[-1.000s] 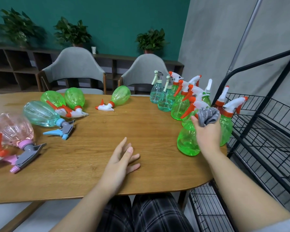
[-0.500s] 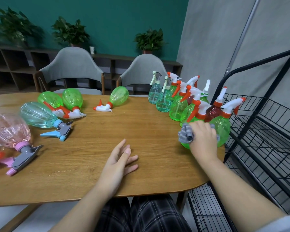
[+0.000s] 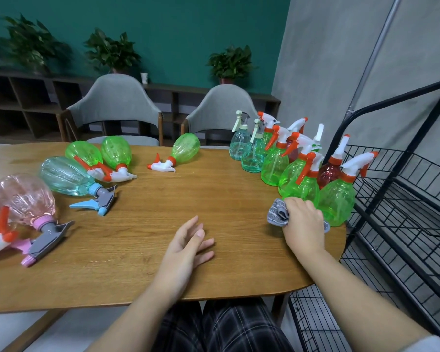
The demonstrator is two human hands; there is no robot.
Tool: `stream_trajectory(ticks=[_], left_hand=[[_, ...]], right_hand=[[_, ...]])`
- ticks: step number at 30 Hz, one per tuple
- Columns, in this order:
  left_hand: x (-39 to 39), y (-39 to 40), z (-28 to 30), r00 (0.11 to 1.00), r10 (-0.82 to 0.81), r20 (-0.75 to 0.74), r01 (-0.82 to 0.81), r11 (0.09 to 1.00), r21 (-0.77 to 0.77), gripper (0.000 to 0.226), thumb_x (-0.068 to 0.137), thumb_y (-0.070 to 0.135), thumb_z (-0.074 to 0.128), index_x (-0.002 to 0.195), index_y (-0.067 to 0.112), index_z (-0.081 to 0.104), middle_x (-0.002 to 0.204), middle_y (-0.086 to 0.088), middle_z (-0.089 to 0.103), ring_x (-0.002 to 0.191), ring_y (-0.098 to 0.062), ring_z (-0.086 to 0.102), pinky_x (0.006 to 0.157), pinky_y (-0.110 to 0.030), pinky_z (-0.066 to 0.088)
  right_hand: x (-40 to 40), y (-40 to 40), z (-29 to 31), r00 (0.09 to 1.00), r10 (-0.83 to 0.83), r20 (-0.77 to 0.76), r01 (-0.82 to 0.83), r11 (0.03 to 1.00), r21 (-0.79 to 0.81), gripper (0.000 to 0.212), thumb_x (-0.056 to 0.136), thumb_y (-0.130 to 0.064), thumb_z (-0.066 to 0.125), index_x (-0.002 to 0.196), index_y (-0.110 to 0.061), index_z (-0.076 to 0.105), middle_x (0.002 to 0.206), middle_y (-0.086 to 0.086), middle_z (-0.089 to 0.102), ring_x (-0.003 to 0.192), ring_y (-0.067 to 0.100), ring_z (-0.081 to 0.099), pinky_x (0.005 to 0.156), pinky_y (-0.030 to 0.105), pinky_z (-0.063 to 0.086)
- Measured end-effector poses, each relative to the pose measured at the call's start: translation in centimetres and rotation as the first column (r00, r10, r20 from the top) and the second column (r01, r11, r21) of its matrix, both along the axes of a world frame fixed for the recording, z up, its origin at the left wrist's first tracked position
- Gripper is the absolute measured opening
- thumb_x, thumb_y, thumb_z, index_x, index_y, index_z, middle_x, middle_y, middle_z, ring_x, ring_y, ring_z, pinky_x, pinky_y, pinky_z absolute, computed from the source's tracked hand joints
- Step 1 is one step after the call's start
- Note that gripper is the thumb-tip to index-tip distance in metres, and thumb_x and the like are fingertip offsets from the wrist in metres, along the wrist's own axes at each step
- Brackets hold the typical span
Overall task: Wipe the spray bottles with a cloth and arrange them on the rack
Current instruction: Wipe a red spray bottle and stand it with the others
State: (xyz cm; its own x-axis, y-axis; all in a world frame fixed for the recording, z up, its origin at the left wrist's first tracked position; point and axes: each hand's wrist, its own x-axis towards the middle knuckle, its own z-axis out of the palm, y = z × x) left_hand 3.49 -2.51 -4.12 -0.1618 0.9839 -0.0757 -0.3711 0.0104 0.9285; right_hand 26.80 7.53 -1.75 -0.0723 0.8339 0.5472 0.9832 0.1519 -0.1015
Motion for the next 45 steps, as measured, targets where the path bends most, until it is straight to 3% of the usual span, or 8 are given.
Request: stream_trajectory(ticks=[5,11,15,21,26,32,39,45], left_hand=[[-0.1,0.2,0.7,0.993,0.023,0.119,-0.015,0.998,-0.066,0.028,0.098,0.014,0.053,0.125,0.024,0.053,0.131,-0.007,0.056,0.112,-0.030,0.063,0.088,-0.038,0.055],[-1.9,0.2,2.4,0.962,0.063,0.265,-0.030,0.992,-0.124,0.032,0.098,0.022,0.053,0.130,0.018,0.052,0.122,-0.013,0.061,0.104,-0.033,0.066,0.081,-0.036,0.054],[-4.4,-0.2,3.6,0.985,0.161,0.066,-0.151,0.979,-0.136,0.022,0.099,0.020,0.054,0.120,0.020,0.058,0.112,-0.006,0.065,0.101,-0.027,0.069,0.079,-0.034,0.057],[-9.0,-1.6,4.1,0.881,0.312,-0.357,-0.323,0.946,0.029,0.012,0.097,0.014,0.057,0.105,0.022,0.061,0.100,0.000,0.066,0.083,-0.009,0.064,0.069,-0.025,0.052],[-13.9,-3.4,3.6,0.381,0.456,-0.805,-0.437,0.855,0.278,0.018,0.092,0.017,0.062,0.109,0.017,0.066,0.110,0.001,0.064,0.101,-0.014,0.056,0.089,-0.028,0.042],[-18.9,-4.9,3.1,-0.021,0.358,-0.934,-0.526,0.790,0.315,0.035,0.086,0.012,0.065,0.121,0.007,0.063,0.128,-0.014,0.057,0.127,-0.035,0.039,0.108,-0.047,0.032],[-22.1,-5.1,3.0,0.128,0.161,-0.979,-0.770,0.638,0.005,0.066,0.091,0.016,0.056,0.151,0.014,0.030,0.159,-0.018,0.015,0.146,-0.035,0.014,0.117,-0.049,0.014],[-23.5,-4.1,3.4,0.180,0.060,-0.982,-0.817,0.565,-0.115,0.074,0.090,0.022,0.058,0.153,0.033,0.020,0.154,-0.018,0.019,0.142,-0.034,0.020,0.118,-0.047,0.012]], right_hand=[[-4.4,0.2,1.8,0.940,0.101,-0.325,-0.126,0.991,-0.055,0.019,0.080,-0.013,0.070,0.089,-0.018,0.054,0.093,-0.002,0.058,0.092,0.024,0.052,0.078,0.038,0.042],[-11.4,-1.9,4.9,0.470,0.094,-0.878,-0.485,0.858,-0.168,0.033,0.077,-0.035,0.079,0.095,-0.010,0.066,0.080,-0.004,0.068,0.071,0.003,0.063,0.066,0.016,0.048],[-15.5,-2.3,5.0,0.164,-0.238,-0.957,-0.651,0.703,-0.287,0.059,0.067,-0.055,0.078,0.106,-0.013,0.065,0.099,0.007,0.073,0.089,0.024,0.070,0.086,0.040,0.056],[-20.8,-3.2,5.5,-0.052,-0.465,-0.884,-0.797,0.553,-0.244,0.060,0.079,-0.054,0.069,0.114,-0.007,0.061,0.101,0.014,0.073,0.091,0.029,0.070,0.085,0.044,0.055],[-23.8,-4.5,5.9,-0.087,-0.540,-0.837,-0.834,0.500,-0.236,0.048,0.087,-0.049,0.061,0.110,-0.007,0.064,0.098,0.014,0.072,0.087,0.027,0.069,0.073,0.040,0.055],[-25.6,-5.7,5.2,0.029,-0.573,-0.819,-0.834,0.438,-0.336,0.016,0.093,-0.017,0.055,0.080,-0.008,0.057,0.066,0.010,0.066,0.068,0.025,0.063,0.081,0.037,0.052],[-26.5,-6.3,4.4,0.100,-0.574,-0.813,-0.839,0.390,-0.379,0.008,0.081,-0.005,0.050,0.079,-0.012,0.047,0.078,0.011,0.053,0.076,0.028,0.054,0.085,0.042,0.047],[-26.2,-6.2,4.5,0.133,-0.553,-0.822,-0.831,0.390,-0.396,0.007,0.085,-0.004,0.048,0.087,-0.009,0.052,0.083,0.013,0.058,0.081,0.030,0.059,0.096,0.047,0.047]])
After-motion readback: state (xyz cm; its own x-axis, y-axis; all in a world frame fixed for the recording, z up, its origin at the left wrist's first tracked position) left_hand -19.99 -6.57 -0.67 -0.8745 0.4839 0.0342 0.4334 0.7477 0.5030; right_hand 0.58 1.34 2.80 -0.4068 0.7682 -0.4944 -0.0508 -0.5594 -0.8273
